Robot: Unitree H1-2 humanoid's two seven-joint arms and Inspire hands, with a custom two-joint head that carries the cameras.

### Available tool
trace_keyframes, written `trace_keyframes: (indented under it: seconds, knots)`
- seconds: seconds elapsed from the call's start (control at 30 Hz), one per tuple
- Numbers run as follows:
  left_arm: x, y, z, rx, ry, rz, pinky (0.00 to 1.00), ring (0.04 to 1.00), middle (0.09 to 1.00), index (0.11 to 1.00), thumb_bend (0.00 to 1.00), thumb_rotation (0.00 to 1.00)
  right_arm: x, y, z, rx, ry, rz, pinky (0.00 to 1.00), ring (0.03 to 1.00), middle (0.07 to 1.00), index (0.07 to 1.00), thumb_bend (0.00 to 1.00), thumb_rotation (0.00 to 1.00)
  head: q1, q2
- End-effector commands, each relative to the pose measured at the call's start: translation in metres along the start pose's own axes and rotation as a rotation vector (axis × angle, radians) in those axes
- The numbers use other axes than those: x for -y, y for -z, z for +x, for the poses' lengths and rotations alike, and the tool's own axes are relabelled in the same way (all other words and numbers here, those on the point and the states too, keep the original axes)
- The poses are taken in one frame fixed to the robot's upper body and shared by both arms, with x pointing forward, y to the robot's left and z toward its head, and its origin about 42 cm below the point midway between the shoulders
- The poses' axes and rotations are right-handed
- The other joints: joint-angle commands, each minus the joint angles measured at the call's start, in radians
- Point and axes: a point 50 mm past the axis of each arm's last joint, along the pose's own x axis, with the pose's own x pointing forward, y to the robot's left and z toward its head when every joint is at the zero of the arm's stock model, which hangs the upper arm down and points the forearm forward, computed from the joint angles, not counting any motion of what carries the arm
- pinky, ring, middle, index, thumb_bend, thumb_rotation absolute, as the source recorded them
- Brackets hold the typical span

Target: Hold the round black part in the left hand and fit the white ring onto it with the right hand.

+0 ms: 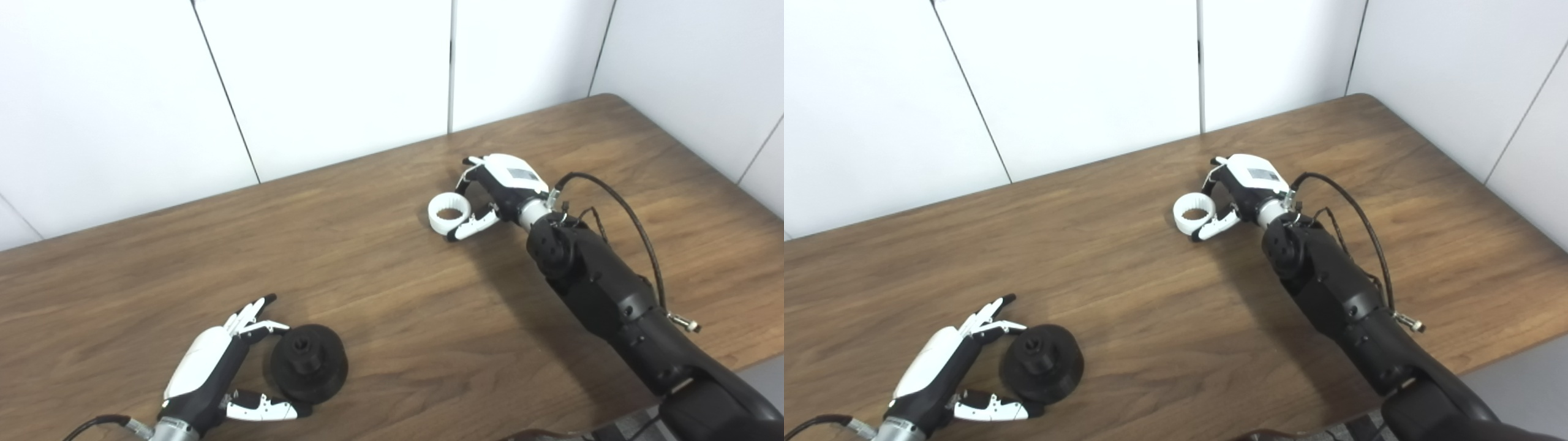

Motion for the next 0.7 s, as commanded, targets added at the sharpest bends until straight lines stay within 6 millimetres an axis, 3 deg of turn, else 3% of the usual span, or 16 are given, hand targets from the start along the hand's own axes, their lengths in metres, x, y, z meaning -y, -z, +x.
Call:
trace_keyframes:
  seconds: [0.0, 0.4, 0.67]
  knots:
    - [-0.011, -0.004, 0.001, 0.032, -0.035, 0.029, 1.00, 1.000, 1.000, 0.645, 0.94, 0.34, 0.015, -0.003, 0.004, 0.022, 0.071, -0.010, 0.98, 0.959, 0.924, 0.492, 0.52, 0.16, 0.001, 0.002]
    - [-0.011, -0.003, 0.001, 0.027, -0.035, 0.029, 1.00, 1.000, 1.000, 0.648, 0.94, 0.34, 0.010, -0.005, -0.003, 0.046, 0.143, 0.063, 1.00, 0.962, 0.903, 0.490, 0.52, 0.15, 0.004, 0.007]
    - [-0.011, -0.003, 0.002, 0.026, -0.035, 0.027, 1.00, 1.000, 1.000, 0.647, 0.94, 0.34, 0.035, -0.024, -0.012, 0.120, 0.253, 0.151, 1.00, 0.966, 0.907, 0.490, 0.52, 0.15, 0.004, 0.008]
